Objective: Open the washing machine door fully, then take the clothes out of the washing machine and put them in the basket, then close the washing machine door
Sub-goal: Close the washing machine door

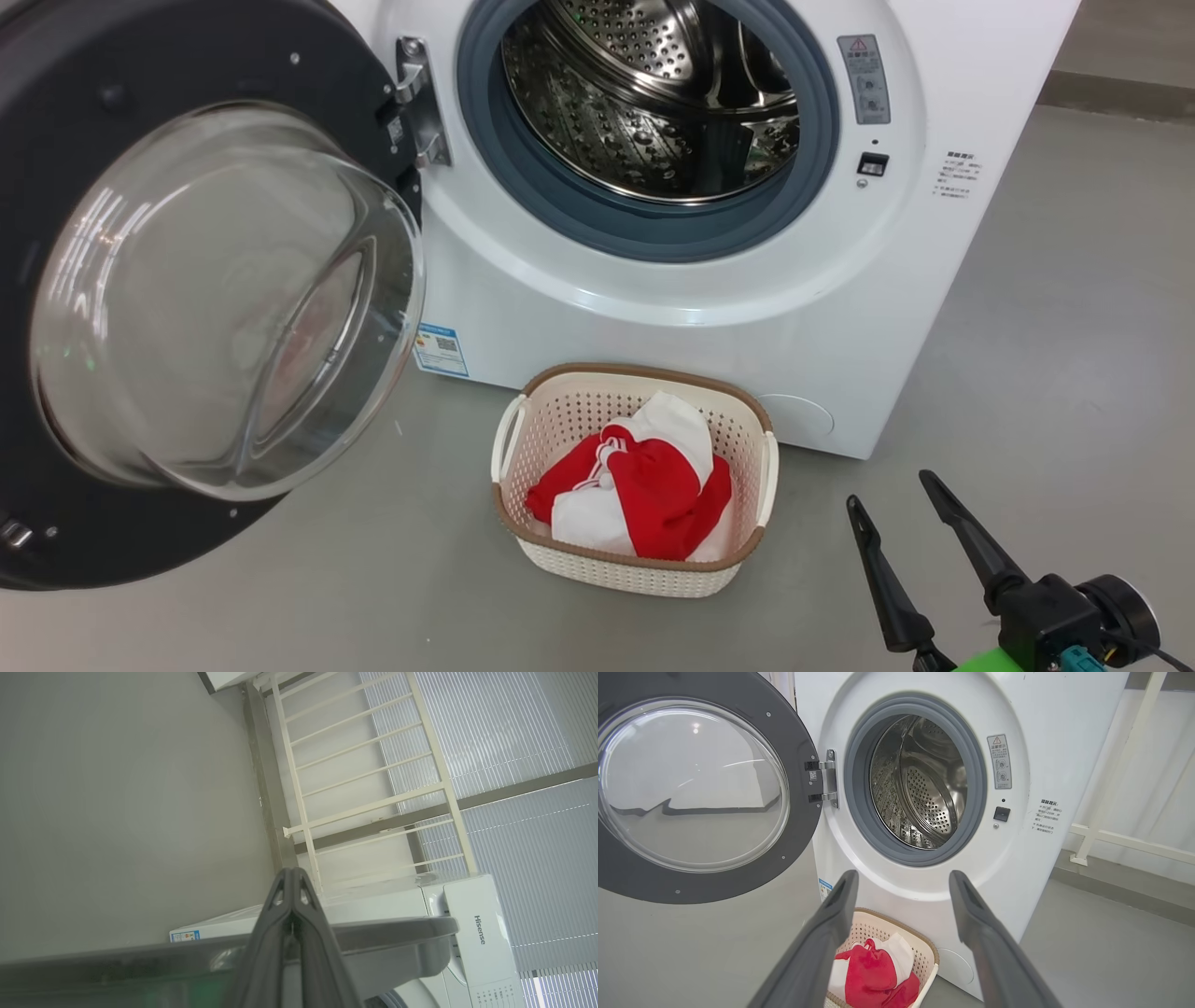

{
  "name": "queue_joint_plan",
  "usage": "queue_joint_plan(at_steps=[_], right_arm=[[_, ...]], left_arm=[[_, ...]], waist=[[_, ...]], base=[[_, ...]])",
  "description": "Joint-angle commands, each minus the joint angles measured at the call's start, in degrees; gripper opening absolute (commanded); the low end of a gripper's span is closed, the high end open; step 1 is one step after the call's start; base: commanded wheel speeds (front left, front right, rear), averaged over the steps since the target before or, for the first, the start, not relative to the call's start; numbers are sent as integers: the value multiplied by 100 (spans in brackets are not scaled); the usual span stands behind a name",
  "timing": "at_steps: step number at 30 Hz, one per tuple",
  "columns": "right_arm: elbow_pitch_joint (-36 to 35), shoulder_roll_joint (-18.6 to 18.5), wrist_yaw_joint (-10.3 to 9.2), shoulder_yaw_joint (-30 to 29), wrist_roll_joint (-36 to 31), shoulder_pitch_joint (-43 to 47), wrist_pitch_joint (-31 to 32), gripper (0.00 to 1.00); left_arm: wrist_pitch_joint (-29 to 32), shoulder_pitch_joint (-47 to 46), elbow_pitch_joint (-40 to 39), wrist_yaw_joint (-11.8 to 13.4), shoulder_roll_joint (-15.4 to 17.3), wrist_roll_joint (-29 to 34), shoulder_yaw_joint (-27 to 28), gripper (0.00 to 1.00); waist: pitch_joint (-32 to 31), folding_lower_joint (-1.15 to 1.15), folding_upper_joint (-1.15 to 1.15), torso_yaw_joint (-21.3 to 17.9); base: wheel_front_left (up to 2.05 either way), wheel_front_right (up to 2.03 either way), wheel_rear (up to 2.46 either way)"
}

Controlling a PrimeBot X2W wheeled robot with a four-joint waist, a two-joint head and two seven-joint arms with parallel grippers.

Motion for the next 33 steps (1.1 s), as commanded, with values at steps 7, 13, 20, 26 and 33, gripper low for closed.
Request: queue_joint_plan(at_steps=[7, 13, 20, 26, 33], right_arm=[[-213, -76, 29, 153, -46, -131, 25, 100], [-215, -76, 29, 108, -29, -148, -8, 100], [-164, -76, 29, 107, 21, -181, -63, 100], [-125, -76, 29, 78, 39, -195, -106, 100], [-80, -76, 29, 78, 78, -197, -150, 100]], left_arm=[[275, -194, 246, -160, 401, 171, -225, 0], [582, -91, 231, -300, 371, 143, -343, 0], [883, 38, 121, -390, 283, 16, -358, 0], [1206, 202, -165, -481, 128, -184, -324, 0], [1527, 470, -685, -479, -101, -313, -374, 0]], waist=[[103, 0, 0, -145], [162, 0, 0, -151], [187, 0, 0, -75], [194, 0, 0, -8], [182, 0, 0, 65]], base=[[0, 0, 0], [0, 0, 0], [0, 0, 0], [0, 0, 0], [0, 0, 0]])
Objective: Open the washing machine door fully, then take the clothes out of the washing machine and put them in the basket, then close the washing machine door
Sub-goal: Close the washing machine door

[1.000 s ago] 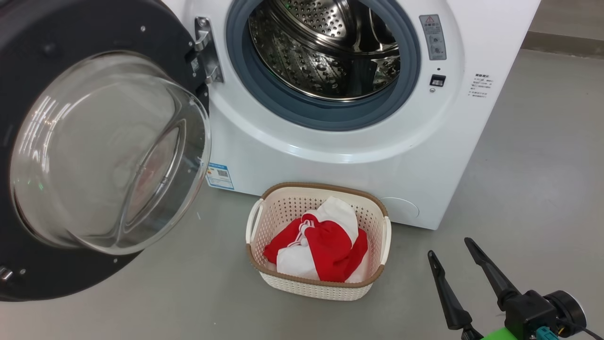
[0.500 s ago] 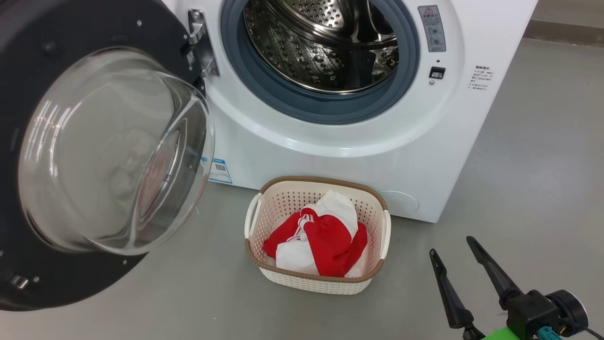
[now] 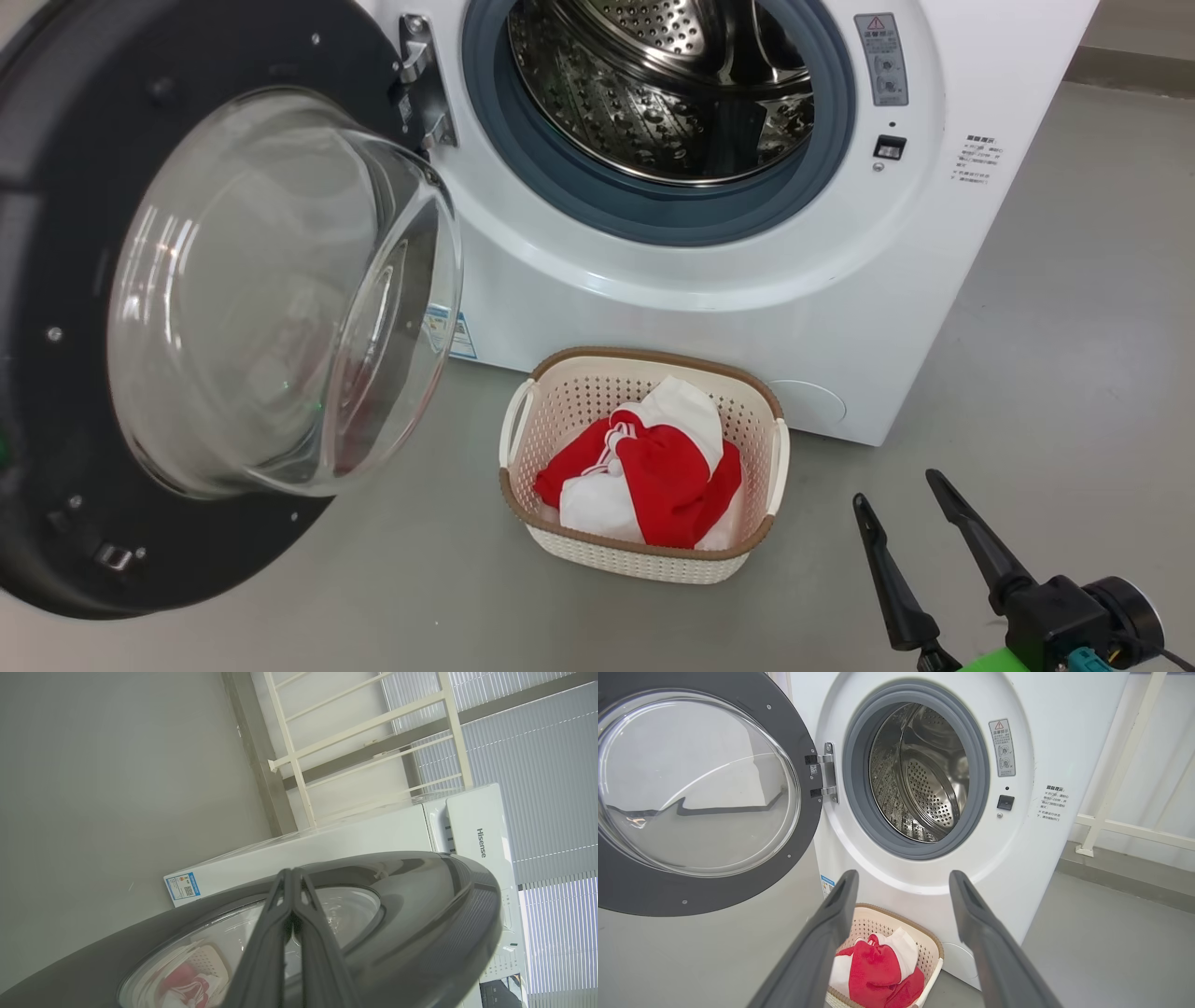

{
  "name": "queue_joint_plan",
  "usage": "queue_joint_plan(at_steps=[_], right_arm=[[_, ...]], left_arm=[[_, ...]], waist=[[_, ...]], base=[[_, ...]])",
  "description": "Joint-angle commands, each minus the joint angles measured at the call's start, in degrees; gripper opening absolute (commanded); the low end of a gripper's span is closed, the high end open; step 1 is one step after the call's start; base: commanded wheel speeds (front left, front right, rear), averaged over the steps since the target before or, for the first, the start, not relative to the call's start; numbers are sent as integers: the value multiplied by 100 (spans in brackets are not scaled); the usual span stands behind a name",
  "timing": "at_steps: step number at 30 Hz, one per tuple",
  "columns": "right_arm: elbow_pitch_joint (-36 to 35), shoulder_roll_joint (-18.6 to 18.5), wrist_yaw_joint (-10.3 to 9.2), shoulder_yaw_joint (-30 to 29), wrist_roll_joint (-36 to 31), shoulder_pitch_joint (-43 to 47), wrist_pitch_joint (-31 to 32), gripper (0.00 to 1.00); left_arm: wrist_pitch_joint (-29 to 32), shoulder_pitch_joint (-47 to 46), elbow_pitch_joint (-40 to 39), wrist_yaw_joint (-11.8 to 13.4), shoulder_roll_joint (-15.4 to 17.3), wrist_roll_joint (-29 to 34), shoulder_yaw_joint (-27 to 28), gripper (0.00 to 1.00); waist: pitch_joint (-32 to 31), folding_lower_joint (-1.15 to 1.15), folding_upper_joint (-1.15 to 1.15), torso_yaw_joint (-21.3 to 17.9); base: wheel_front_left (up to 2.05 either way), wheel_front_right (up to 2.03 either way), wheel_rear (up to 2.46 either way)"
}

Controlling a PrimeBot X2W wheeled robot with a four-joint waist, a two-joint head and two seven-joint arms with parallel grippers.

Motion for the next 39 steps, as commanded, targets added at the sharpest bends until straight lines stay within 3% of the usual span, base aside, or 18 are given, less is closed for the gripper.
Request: queue_joint_plan(at_steps=[1, 28, 39], right_arm=[[-122, -75, 29, 122, 22, -185, -67, 100], [-51, -75, 29, 155, 96, -291, -151, 100], [1, -75, 29, 137, 128, -357, -178, 100]], left_arm=[[142, 123, -275, -36, 97, -72, 11, 0], [857, 1511, -3578, 512, -1207, -562, -181, 0], [834, 1917, -4289, 664, -1567, -775, -239, 0]], waist=[[-5, 0, 0, 14], [139, 0, 0, -231], [180, 0, 0, -515]], base=[[0, 0, 0], [0, 0, 0], [0, 0, 0]])
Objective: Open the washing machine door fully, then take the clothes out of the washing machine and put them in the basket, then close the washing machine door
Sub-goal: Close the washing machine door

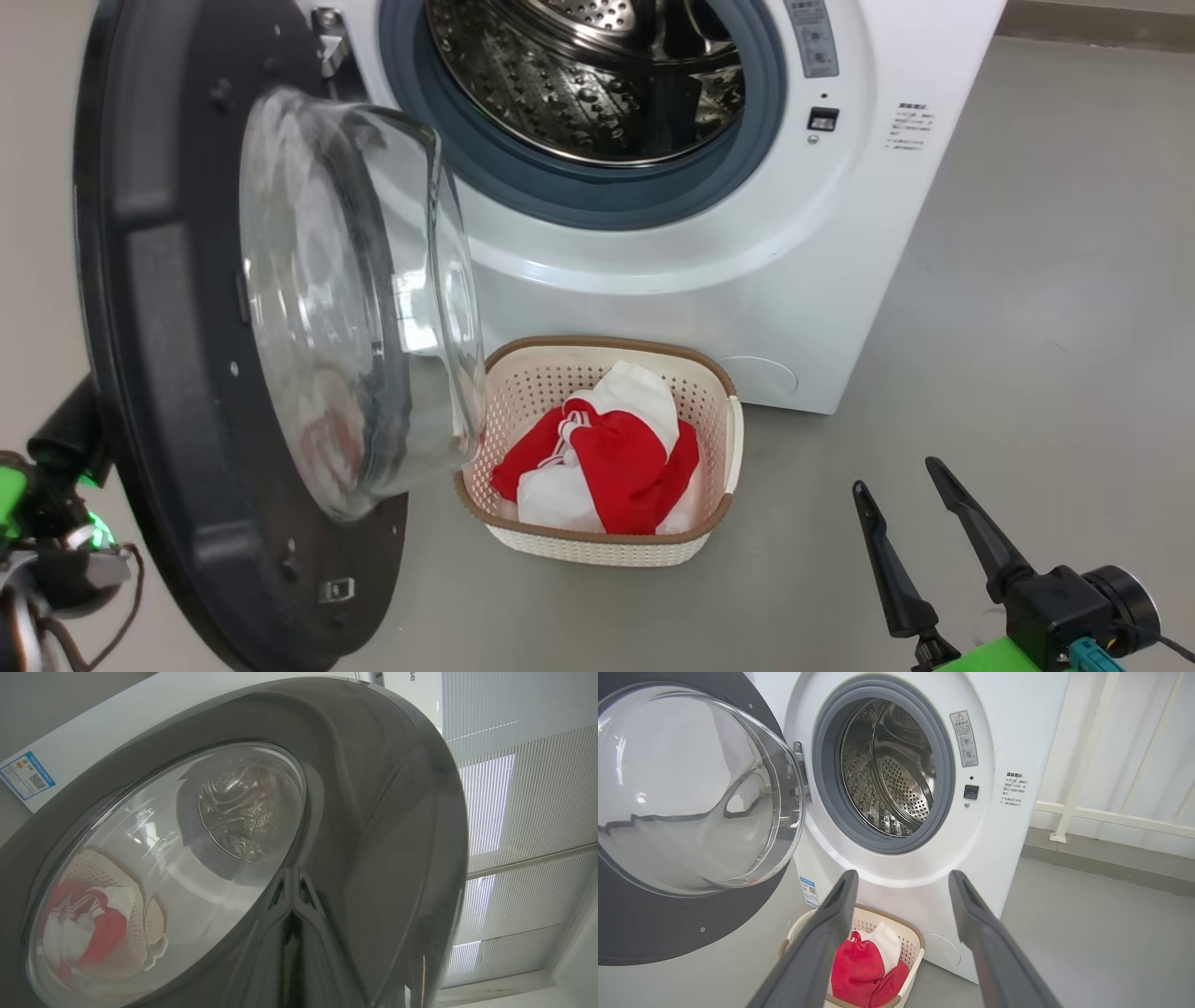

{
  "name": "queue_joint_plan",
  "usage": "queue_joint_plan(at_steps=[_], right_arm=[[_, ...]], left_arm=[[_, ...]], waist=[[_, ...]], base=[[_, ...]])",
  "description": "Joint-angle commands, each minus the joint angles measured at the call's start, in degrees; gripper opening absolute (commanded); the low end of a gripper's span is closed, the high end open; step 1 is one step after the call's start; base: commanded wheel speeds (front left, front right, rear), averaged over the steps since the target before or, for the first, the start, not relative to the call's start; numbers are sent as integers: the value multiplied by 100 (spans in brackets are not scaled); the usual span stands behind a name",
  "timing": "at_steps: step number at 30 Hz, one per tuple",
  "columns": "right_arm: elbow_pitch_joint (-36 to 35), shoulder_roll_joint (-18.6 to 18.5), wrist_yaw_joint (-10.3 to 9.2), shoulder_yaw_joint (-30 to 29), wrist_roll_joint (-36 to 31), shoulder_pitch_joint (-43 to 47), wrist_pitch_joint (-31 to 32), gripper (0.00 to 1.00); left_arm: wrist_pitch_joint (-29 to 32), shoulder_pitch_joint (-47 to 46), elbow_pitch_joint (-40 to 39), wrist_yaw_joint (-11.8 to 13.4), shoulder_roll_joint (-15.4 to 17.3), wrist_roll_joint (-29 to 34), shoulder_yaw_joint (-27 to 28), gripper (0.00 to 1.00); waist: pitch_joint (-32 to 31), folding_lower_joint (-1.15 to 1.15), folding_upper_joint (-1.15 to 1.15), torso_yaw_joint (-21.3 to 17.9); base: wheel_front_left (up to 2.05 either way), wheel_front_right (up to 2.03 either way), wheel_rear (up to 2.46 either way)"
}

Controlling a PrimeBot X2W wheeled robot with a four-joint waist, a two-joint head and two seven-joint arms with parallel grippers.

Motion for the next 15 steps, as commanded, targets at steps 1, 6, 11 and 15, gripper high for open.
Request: queue_joint_plan(at_steps=[1, 6, 11, 15], right_arm=[[-118, -74, 29, 127, 40, -200, -56, 100], [-93, -74, 29, 143, 63, -210, -66, 100], [-89, -74, 29, 145, 82, -222, -72, 100], [-86, -74, 29, 142, 84, -233, -76, 100]], left_arm=[[37, 23, -256, 2, 82, -80, 59, 0], [28, 132, -446, 69, -7, -356, 19, 0], [-62, 262, -587, 71, -45, -461, -148, 0], [-147, 339, -705, 37, -58, -522, -279, 0]], waist=[[-3, 0, 0, -48], [-5, 0, 0, -139], [-4, 0, 0, -211], [10, 0, 0, -271]], base=[[0, 0, 0], [0, 0, 0], [0, 0, 0], [0, 0, 0]])
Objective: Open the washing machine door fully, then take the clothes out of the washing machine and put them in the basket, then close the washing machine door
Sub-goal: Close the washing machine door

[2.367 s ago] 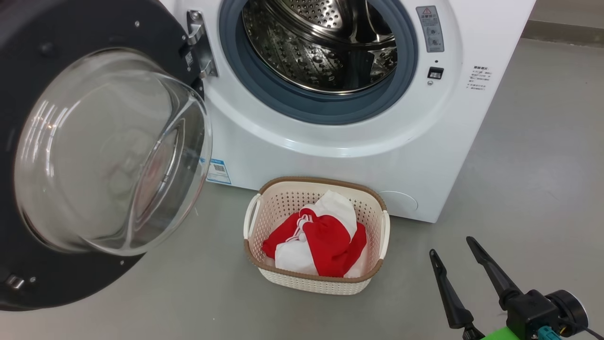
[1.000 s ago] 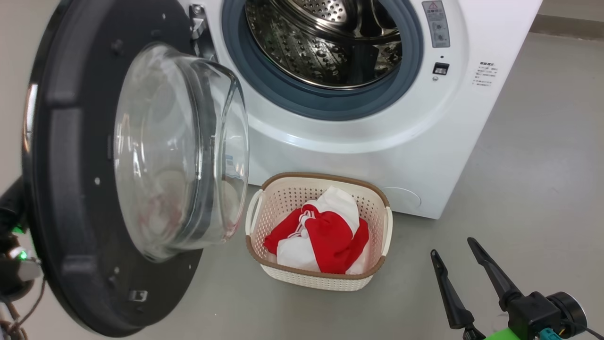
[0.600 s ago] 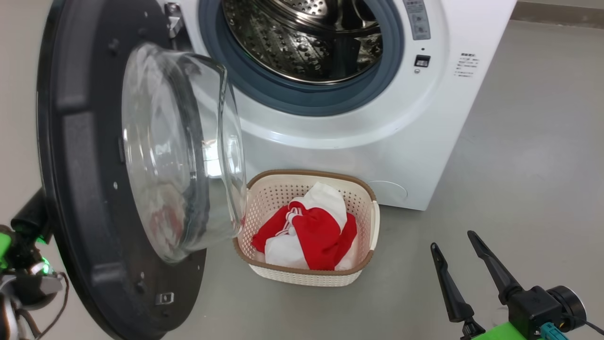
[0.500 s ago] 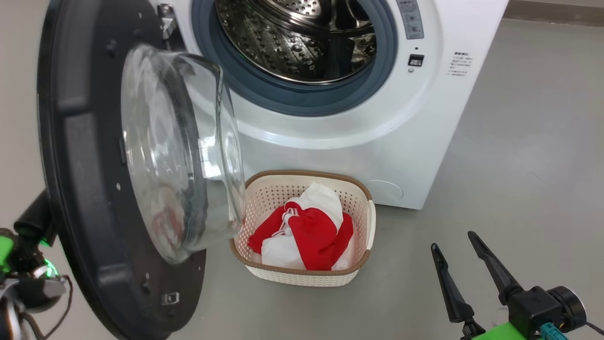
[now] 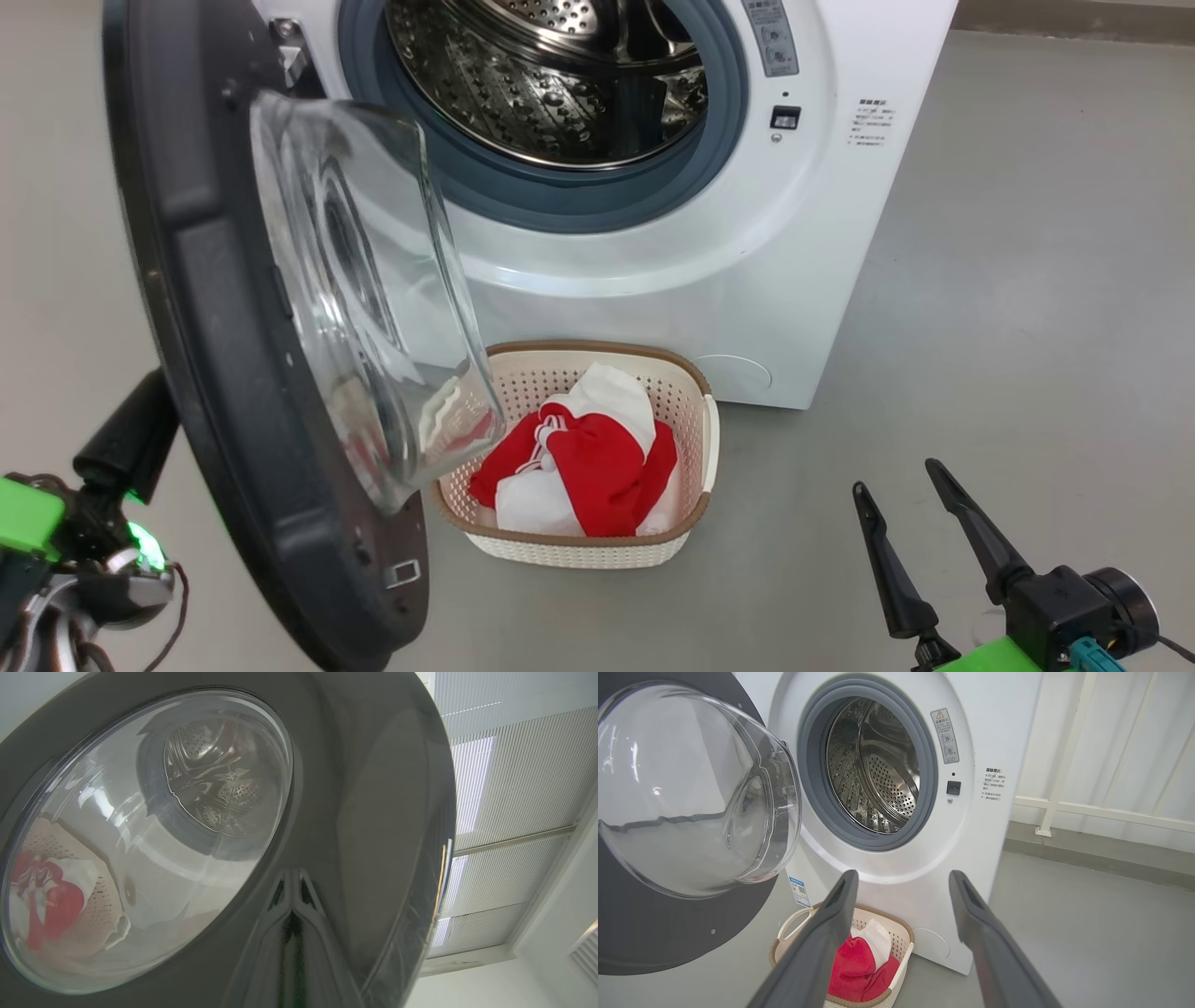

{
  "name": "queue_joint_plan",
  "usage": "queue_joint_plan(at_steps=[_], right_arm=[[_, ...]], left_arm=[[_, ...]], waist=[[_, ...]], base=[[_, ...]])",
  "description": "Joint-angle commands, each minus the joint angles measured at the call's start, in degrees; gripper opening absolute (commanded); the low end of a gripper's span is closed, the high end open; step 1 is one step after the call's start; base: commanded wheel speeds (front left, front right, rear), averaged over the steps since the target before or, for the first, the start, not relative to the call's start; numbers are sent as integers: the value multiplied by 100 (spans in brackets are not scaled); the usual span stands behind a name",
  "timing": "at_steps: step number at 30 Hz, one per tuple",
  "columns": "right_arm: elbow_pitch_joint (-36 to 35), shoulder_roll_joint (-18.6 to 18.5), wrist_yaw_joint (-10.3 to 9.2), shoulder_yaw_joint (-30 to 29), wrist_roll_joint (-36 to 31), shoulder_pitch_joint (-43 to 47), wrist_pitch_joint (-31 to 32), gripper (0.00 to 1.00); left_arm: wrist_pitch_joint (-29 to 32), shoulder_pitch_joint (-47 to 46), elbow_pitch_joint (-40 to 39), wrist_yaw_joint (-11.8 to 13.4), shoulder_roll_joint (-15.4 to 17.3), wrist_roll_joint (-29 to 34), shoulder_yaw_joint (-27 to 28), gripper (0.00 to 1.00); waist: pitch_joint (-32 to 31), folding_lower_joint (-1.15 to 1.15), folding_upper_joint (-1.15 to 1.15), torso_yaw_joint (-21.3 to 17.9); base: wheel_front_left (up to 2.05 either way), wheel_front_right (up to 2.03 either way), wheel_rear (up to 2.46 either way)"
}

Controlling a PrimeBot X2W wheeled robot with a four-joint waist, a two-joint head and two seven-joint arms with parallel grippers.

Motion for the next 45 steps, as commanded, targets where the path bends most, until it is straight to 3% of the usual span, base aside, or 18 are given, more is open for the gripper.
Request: queue_joint_plan(at_steps=[1, 25, 45], right_arm=[[-123, -74, 29, 136, 35, -239, -75, 100], [-62, -74, 29, 180, 70, -297, -84, 100], [-62, -74, 29, 249, 53, -343, -85, 100]], left_arm=[[-9, 21, -299, -68, 69, -114, -16, 0], [-781, 360, -328, -185, 57, -765, -739, 0], [-1069, -39, 13, -349, 57, -1108, -1213, 0]], waist=[[17, 0, 0, -46], [77, 0, 0, -603], [175, 0, 0, -1089]], base=[[0, 0, 0], [0, 0, 0], [0, 0, 0]])
